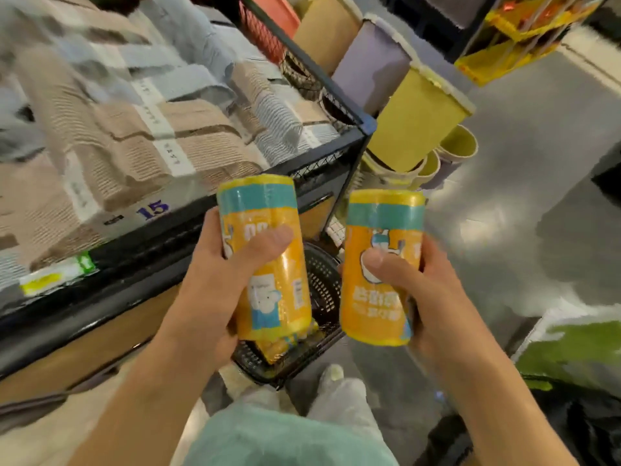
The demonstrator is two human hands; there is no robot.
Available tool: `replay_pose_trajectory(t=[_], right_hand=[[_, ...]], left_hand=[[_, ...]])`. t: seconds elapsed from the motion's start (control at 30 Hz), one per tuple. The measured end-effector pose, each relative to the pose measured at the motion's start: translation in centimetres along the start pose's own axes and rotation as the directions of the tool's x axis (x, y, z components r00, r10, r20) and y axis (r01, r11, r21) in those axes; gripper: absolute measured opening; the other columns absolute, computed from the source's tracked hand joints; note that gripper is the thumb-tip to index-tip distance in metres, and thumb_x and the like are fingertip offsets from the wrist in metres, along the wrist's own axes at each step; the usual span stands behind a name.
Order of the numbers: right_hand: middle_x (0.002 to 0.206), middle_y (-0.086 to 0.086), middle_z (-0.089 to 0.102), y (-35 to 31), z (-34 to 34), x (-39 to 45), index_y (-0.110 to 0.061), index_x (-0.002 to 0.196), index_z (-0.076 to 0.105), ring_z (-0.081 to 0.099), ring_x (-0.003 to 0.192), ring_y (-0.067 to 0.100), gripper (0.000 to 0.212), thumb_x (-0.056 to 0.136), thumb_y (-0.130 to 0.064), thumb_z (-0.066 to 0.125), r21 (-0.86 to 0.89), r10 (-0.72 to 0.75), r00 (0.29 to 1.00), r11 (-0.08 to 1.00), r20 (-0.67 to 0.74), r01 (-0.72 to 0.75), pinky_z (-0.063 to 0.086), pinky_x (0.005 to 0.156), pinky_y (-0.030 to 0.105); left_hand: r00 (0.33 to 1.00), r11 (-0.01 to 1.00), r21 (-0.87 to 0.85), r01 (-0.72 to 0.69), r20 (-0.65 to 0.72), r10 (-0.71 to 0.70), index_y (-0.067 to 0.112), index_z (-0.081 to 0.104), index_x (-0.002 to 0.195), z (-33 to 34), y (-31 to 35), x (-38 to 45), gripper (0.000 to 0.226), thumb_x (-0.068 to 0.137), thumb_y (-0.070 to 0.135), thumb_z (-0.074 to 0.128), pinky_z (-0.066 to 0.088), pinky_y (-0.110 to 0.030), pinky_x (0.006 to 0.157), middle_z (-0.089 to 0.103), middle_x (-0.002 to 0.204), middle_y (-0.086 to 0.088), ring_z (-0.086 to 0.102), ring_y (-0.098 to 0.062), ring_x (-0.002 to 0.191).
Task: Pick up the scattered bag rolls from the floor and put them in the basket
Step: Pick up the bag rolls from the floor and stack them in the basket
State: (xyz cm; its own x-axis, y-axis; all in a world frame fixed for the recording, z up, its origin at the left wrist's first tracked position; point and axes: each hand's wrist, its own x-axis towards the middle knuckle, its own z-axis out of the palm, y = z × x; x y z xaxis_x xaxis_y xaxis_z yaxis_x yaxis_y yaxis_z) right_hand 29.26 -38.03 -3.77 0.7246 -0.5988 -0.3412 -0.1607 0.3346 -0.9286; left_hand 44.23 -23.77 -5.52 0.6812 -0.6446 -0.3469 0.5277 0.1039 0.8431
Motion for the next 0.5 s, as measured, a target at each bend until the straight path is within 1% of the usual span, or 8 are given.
replay_pose_trajectory(t=[0.07,0.13,0.2,0.23,0.33,0.4,0.5], right_hand=[[0.1,0.005,0.076,-0.2,-0.3,2.7,-0.031,0.109,0.07,0.075,0.087,0.023,0.044,0.067,-0.027,0.083,-0.029,0.02,0.996,0.999,0.09,-0.018,0.06,0.068,0.037],[0.099,0.005,0.076,-0.2,-1.0,5.5,-0.027,0.113,0.068,0.075,0.087,0.023,0.051,0.065,-0.029,0.084,-0.057,0.046,0.981,0.998,0.187,-0.036,0.06,0.067,0.037],[0.098,0.004,0.075,-0.2,-2.0,8.2,-0.025,0.117,0.066,0.075,0.087,0.024,0.056,0.064,-0.031,0.085,-0.091,0.074,0.951,0.995,0.3,-0.049,0.059,0.067,0.038],[0.098,0.003,0.075,-0.2,-2.5,9.5,-0.025,0.118,0.065,0.075,0.087,0.024,0.057,0.065,-0.031,0.085,-0.105,0.093,0.933,0.993,0.349,-0.06,0.06,0.067,0.039],[0.1,0.002,0.076,0.1,-4.2,13.6,-0.032,0.111,0.067,0.075,0.088,0.024,0.049,0.065,-0.031,0.083,-0.151,0.146,0.867,0.985,0.476,-0.083,0.061,0.067,0.039],[0.101,0.004,0.076,0.7,-5.2,16.0,-0.033,0.11,0.067,0.075,0.089,0.025,0.052,0.062,-0.03,0.087,-0.191,0.181,0.828,0.977,0.53,-0.092,0.062,0.068,0.04],[0.101,0.003,0.076,2.5,-6.2,18.9,-0.03,0.112,0.064,0.076,0.09,0.024,0.056,0.062,-0.031,0.087,-0.245,0.229,0.796,0.964,0.56,-0.105,0.062,0.069,0.039]], left_hand=[[0.995,0.999,-0.004,-0.045,-0.084,0.045,0.023,0.059,0.12,0.1,-0.2,0.6,0.064,0.06,0.024,0.083,0.059,-0.035,0.061,0.075,0.093,0.001,0.075,-0.021,0.081],[0.983,0.996,0.014,-0.087,-0.163,0.088,0.021,0.056,0.123,0.6,-0.6,0.9,0.072,0.057,0.028,0.085,0.059,-0.035,0.062,0.074,0.093,0.001,0.075,-0.02,0.081],[0.961,0.992,0.03,-0.121,-0.247,0.125,0.02,0.055,0.122,1.5,-1.3,1.5,0.067,0.062,0.022,0.085,0.059,-0.034,0.062,0.072,0.092,0.001,0.074,-0.02,0.08],[0.945,0.991,0.04,-0.129,-0.296,0.135,0.02,0.055,0.119,2.0,-1.8,1.8,0.065,0.061,0.022,0.085,0.059,-0.034,0.062,0.072,0.09,0.002,0.073,-0.019,0.079],[0.878,0.987,0.089,-0.136,-0.451,0.161,0.026,0.056,0.11,3.7,-3.7,3.0,0.065,0.051,0.034,0.083,0.06,-0.038,0.067,0.073,0.087,0.005,0.073,-0.02,0.081],[0.844,0.987,0.085,-0.139,-0.511,0.163,0.025,0.054,0.113,4.7,-5.2,3.9,0.068,0.052,0.034,0.083,0.06,-0.039,0.07,0.073,0.09,0.003,0.073,-0.022,0.084],[0.807,0.989,0.082,-0.123,-0.572,0.148,0.022,0.053,0.117,5.5,-8.3,5.4,0.069,0.056,0.032,0.082,0.06,-0.036,0.069,0.073,0.093,0.0,0.073,-0.021,0.085]])
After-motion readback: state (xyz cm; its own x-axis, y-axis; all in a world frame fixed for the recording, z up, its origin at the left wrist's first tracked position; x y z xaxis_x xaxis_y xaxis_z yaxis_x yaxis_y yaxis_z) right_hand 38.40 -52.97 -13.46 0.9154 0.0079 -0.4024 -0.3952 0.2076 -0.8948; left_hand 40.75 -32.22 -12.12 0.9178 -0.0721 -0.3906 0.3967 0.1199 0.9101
